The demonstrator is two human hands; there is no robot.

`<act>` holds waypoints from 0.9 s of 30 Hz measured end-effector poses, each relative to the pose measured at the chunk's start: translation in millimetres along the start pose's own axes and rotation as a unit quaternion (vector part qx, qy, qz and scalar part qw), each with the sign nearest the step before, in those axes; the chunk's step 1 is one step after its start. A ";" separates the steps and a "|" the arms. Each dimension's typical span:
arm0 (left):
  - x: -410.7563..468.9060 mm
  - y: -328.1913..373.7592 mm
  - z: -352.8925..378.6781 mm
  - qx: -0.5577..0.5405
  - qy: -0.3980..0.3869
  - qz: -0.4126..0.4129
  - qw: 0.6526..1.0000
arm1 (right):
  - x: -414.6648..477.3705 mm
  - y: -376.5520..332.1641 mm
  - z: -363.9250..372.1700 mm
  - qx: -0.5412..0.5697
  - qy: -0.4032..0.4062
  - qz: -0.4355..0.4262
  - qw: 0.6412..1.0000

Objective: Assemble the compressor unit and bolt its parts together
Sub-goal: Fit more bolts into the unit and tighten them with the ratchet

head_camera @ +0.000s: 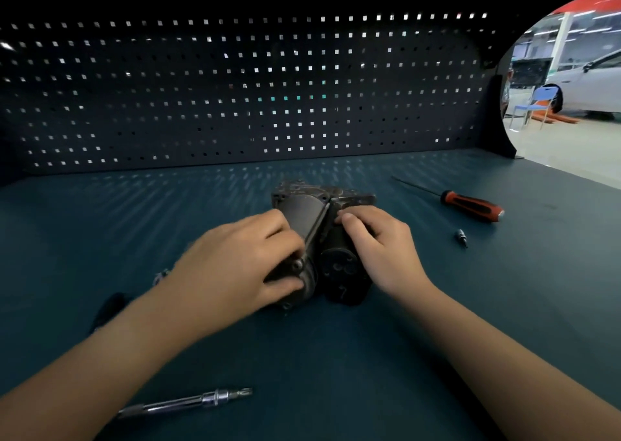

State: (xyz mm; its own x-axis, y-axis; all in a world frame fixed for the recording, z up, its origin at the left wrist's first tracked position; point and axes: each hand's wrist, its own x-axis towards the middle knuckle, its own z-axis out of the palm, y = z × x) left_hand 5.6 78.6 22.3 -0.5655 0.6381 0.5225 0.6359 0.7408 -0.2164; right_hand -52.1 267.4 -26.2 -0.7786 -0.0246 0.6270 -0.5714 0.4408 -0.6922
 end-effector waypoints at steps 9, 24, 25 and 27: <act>-9.8 2.7 15.2 0.087 0.125 0.068 0.986 | -0.6 -1.3 -0.5 0.006 -0.012 0.026 1.000; -14.1 11.2 15.0 -0.050 0.064 -0.063 0.995 | 2.1 -13.1 -7.3 -0.053 -0.153 0.014 0.987; -14.2 10.8 15.8 -0.059 0.063 -0.061 0.994 | 2.4 -13.6 -7.7 -0.054 -0.163 0.022 0.985; -12.6 11.3 17.3 -0.066 0.062 -0.044 0.995 | 3.9 -15.4 -8.4 -0.060 -0.174 0.028 0.982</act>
State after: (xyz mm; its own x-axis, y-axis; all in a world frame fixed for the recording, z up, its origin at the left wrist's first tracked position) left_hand 10.9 82.5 -1.0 -0.5571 0.5356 0.6346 0.6553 0.7529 -0.0602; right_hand -44.1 268.0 -10.1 -0.8618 -0.2936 0.4137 -0.5062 0.5524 -0.6623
